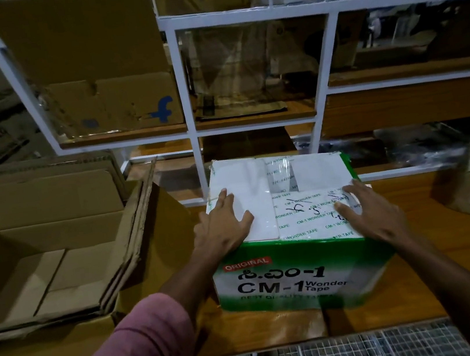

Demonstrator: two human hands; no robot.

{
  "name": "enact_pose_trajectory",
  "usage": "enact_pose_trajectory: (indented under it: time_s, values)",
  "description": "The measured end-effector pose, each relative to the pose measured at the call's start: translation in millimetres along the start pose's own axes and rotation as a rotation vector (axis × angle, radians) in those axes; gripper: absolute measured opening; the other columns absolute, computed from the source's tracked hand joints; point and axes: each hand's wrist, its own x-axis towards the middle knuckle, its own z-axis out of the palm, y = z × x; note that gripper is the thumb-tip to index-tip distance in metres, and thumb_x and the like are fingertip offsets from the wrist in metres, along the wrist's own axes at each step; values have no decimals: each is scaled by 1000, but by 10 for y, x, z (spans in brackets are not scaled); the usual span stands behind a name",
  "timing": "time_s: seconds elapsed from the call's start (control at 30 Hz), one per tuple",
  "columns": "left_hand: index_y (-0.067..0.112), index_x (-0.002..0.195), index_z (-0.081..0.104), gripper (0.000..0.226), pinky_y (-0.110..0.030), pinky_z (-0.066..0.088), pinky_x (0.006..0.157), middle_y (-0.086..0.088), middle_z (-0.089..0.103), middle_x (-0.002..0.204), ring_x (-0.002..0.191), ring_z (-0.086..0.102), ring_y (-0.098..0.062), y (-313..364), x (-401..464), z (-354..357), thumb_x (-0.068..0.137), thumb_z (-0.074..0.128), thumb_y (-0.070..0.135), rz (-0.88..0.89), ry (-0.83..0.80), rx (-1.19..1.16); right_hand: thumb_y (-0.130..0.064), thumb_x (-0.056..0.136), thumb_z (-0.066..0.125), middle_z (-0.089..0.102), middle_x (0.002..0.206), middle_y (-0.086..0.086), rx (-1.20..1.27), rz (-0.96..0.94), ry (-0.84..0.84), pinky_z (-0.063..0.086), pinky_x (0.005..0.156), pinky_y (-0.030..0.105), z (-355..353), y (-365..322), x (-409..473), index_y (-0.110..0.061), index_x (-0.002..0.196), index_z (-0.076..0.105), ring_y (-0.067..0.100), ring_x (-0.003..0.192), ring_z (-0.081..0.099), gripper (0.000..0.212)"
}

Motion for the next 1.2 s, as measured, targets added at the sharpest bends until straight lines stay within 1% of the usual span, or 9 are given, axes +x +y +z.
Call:
enact_pose_trajectory:
  time_s: [0.1,0.23,0.43,0.53,0.67,0.77,0.87,1.0,1.2]
  values:
    - [30,164,16,78,-57,37,109,12,6,172,144,34,-44,13,-158,-33,98,36,68,37,36,-22,-83,83,24,18,170,0,-14,10,57,30,112,71,-78,-33,-233,-27,155,36,34,146,38,92]
    - [29,164,17,76,-59,39,109,11,8,172,145,36,-42,70,-285,-191,100,36,66,90,111,-72,-78,85,27,17,170,-1,-27,-5,143,28,112,72,-386,-136,-397,-28,156,36,35,146,38,87]
    - [31,164,17,77,-60,46,106,15,7,171,141,41,-43,310,-412,-759,98,34,68,127,325,-70,-71,90,34,22,169,2,20,-127,345,35,108,69,-1032,-391,-422,-25,153,40,37,144,40,79]
    - [30,163,19,81,-57,41,109,17,8,170,140,45,-39,414,-548,-1097,93,29,69,154,445,-71,-70,91,37,23,169,-1,51,-186,433,38,106,68,-1351,-534,-446,-27,152,42,38,143,43,75]
    - [22,163,23,72,-52,31,117,11,11,171,139,49,-30,509,-788,-1539,102,39,57,202,594,-53,-64,92,42,26,168,0,67,-268,549,42,103,63,-1742,-763,-512,-25,151,45,39,139,47,71]
    - [20,162,26,77,-54,30,119,8,15,170,138,51,-29,499,-990,-1840,97,32,59,209,681,-43,-65,93,41,27,167,3,77,-333,597,45,100,62,-1958,-975,-528,-24,149,45,40,137,49,70]
    - [17,161,29,73,-54,33,117,4,19,170,136,53,-31,398,-1200,-2106,100,38,55,188,750,-20,-65,92,41,27,167,5,111,-392,605,45,101,64,-2059,-1249,-558,-22,150,45,43,138,47,72]
    - [16,160,32,78,-53,36,115,4,24,168,133,56,-32,118,-1465,-2406,94,34,57,146,821,12,-64,93,42,26,168,3,146,-449,617,44,104,66,-2070,-1695,-646,-24,150,45,42,139,47,70]
    - [16,159,35,76,-54,38,114,2,28,167,135,54,-34,-515,-1726,-2913,93,36,53,87,901,23,-65,93,42,28,167,4,172,-543,638,41,108,64,-2068,-2575,-718,-23,150,45,39,141,46,71]
